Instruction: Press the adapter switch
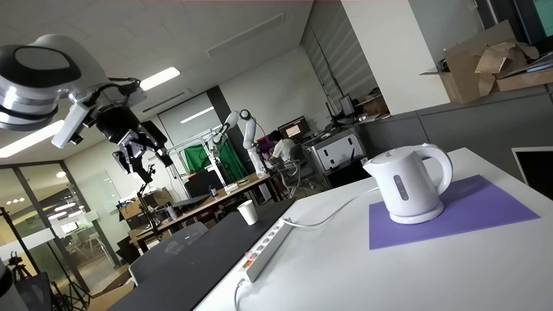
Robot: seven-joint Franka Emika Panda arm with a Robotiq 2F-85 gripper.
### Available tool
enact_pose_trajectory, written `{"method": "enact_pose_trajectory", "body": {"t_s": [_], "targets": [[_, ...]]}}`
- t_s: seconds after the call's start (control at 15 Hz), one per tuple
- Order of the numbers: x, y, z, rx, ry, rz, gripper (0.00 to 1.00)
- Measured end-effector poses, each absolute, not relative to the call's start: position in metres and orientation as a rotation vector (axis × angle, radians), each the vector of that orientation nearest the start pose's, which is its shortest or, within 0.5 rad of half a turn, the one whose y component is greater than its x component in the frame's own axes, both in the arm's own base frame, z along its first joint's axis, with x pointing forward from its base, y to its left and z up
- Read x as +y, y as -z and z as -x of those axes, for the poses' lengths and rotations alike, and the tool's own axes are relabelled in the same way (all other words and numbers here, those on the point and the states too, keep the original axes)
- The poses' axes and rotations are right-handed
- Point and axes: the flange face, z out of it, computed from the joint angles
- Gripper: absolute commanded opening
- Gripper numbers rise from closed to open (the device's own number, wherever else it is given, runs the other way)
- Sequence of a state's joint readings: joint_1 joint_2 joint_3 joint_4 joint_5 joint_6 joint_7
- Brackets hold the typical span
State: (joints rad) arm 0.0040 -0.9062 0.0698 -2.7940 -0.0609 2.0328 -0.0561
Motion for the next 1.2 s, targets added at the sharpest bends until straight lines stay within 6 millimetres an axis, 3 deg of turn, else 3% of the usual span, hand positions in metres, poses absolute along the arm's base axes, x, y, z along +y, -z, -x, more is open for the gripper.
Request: {"method": "enact_pose_trajectory", "body": {"t_s": [0.27, 0.53, 0.6, 0.67, 1.2], "targets": [[0.014, -0.454, -0.313, -0.243, 0.338, 3.24, 1.0], [0.004, -0.429, -0.354, -0.272, 0.479, 3.249, 1.0], [0.0, -0.42, -0.366, -0.278, 0.501, 3.252, 0.92], [-0.003, -0.409, -0.378, -0.287, 0.517, 3.256, 0.74], [-0.008, -0.336, -0.48, -0.238, 0.484, 3.307, 0.18]]}}
